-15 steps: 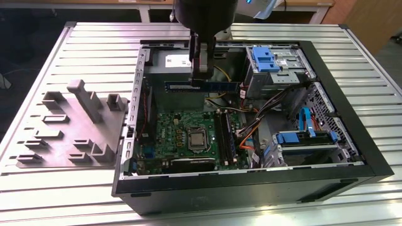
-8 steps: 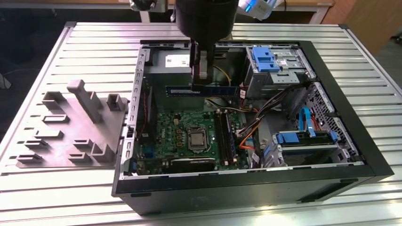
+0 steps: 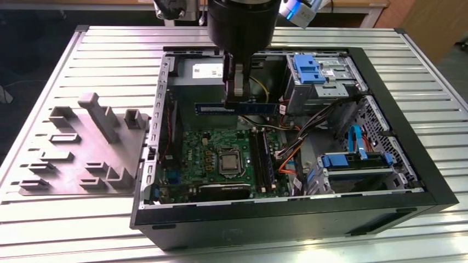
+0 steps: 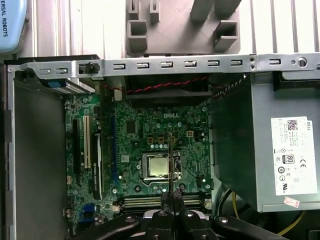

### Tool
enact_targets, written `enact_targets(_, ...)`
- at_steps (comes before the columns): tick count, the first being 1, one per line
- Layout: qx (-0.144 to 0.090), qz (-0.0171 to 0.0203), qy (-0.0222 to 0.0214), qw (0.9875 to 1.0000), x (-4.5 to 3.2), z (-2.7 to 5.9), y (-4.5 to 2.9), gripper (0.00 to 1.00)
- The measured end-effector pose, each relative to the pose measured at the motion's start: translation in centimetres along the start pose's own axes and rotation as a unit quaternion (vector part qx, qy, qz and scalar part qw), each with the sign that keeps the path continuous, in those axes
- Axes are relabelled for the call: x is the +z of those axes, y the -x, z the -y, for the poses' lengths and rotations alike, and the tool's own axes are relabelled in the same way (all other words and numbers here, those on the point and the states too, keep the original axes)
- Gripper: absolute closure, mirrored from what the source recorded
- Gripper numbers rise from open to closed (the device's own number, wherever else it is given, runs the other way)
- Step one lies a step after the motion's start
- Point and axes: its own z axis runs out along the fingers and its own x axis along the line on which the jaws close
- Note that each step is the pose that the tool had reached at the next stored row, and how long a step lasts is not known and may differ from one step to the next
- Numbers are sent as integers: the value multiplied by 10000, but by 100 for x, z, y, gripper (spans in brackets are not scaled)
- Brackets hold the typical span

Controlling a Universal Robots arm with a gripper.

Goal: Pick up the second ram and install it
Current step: 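Pick up the second ram and move it above second insertion slot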

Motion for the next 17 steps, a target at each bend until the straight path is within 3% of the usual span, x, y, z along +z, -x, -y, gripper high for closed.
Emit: enact_targets(17, 0, 0, 1, 10000, 35, 34, 2, 89)
